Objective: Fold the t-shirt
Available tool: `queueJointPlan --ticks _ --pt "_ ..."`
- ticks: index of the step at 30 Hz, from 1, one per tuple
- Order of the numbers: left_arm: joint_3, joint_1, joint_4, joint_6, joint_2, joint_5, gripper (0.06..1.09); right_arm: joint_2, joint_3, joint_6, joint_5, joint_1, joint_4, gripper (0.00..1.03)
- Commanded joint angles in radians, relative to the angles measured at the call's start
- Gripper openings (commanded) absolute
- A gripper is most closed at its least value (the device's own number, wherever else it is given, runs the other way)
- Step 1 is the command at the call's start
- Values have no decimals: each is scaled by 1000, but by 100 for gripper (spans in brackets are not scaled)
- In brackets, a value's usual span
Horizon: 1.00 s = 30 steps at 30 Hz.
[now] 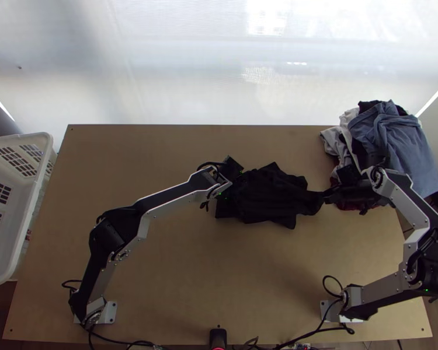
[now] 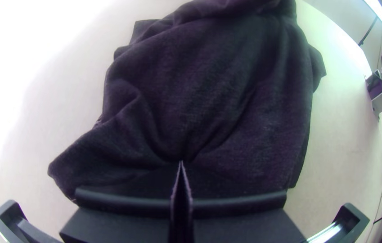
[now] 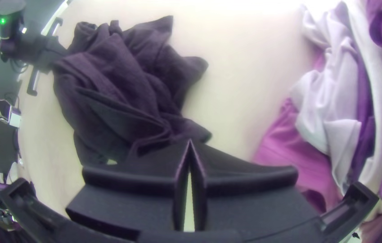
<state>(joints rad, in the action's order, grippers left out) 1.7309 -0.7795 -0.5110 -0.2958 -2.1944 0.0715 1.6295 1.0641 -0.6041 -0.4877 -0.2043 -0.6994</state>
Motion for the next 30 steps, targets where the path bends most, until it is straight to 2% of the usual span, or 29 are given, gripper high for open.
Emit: queueJointPlan --ticks 1,3,11,13,16,22,30 --pt "-1 5 -3 -12 7 -1 9 -68 68 -40 -11 -93 -115 3" --pt "-2 5 -3 -14 13 -1 9 -114 83 -22 -26 -30 -152 3" --pt "-4 5 -3 -22 16 -1 9 -197 102 221 -34 402 -140 3" --pt "-4 8 -3 -22 16 -1 9 -174 91 242 -34 513 -120 3" --pt "-5 16 -3 -23 19 -1 9 -117 88 274 -32 611 -58 3" --pt "-31 31 -1 -22 44 -1 9 0 105 308 -32 668 37 3" --pt "-45 36 0 -20 48 -1 9 162 79 313 -28 623 173 3"
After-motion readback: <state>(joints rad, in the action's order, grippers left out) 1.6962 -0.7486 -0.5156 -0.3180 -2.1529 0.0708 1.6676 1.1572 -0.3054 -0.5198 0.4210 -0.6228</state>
